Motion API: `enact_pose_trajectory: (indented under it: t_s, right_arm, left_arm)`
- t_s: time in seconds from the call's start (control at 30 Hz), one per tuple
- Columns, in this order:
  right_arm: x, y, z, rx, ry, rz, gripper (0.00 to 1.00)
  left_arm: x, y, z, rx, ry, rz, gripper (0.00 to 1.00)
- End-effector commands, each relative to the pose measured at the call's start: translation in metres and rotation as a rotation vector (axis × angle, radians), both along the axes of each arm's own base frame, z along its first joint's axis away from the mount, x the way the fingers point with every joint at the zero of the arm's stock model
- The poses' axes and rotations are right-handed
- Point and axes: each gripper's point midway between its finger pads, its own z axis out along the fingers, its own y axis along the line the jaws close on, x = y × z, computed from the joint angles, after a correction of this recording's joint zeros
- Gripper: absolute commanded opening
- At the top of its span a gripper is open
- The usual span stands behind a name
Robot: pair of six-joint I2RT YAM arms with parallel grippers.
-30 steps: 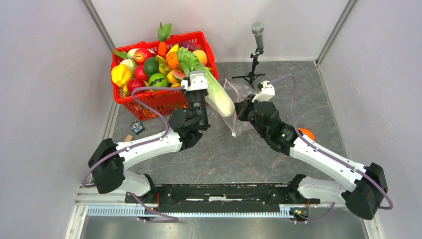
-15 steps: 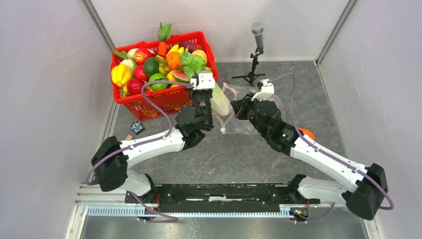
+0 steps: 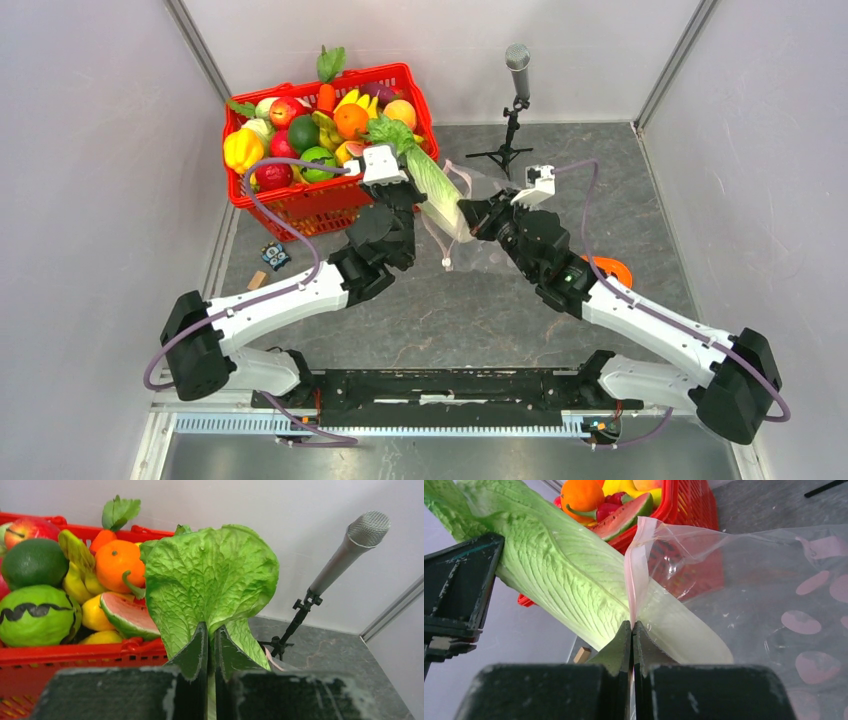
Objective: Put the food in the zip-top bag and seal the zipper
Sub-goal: Place the fake vegetable in the zipper food storage bag.
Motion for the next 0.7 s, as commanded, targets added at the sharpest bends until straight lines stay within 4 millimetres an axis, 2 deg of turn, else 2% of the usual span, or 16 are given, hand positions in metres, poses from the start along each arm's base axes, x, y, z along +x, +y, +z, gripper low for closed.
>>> enact_pose_trajectory:
  t_s: [0.0,0.13,0.23,0.4,0.47,0.53,0.6,0.67]
  right_arm:
    - [-0.012,0.005,0.023,0.136,-0.050,0.059,0.00]
    - [-0.015,0.005,0.029,0.162,-0.043,0.074,0.00]
    - [-0.015,0.006,0.028,0.215,-0.025,0.095,0.00]
    - [-0.009,0.006,0.030,0.276,-0.017,0.115,0.00]
    - [-0.006,0.006,0.036,0.267,-0.040,0.120,0.00]
    - [-0.005,0.003,0.034,0.229,-0.048,0.108,0.00]
    - [-0.005,-0.001,0.032,0.194,-0.071,0.099,0.00]
    - [-0.006,-0.001,0.027,0.169,-0.073,0.113,0.00]
  left_arm:
    - [-0.001,0.006,-0.003,-0.191,0.008,0.034,0.02]
    - [-0.003,0.004,-0.013,-0.255,0.022,0.011,0.02]
    - [-0.007,-0.006,-0.020,-0.293,0.040,-0.044,0.02]
    - [-0.019,-0.014,-0.026,-0.275,0.049,-0.145,0.02]
    - [-0.025,-0.023,-0.029,-0.247,0.043,-0.228,0.02]
    - [-0.028,-0.029,-0.036,-0.201,0.071,-0.270,0.02]
    - [-0.030,-0.023,-0.036,-0.219,0.095,-0.251,0.02]
    - [-0.030,-0.022,-0.028,-0.242,0.080,-0.258,0.02]
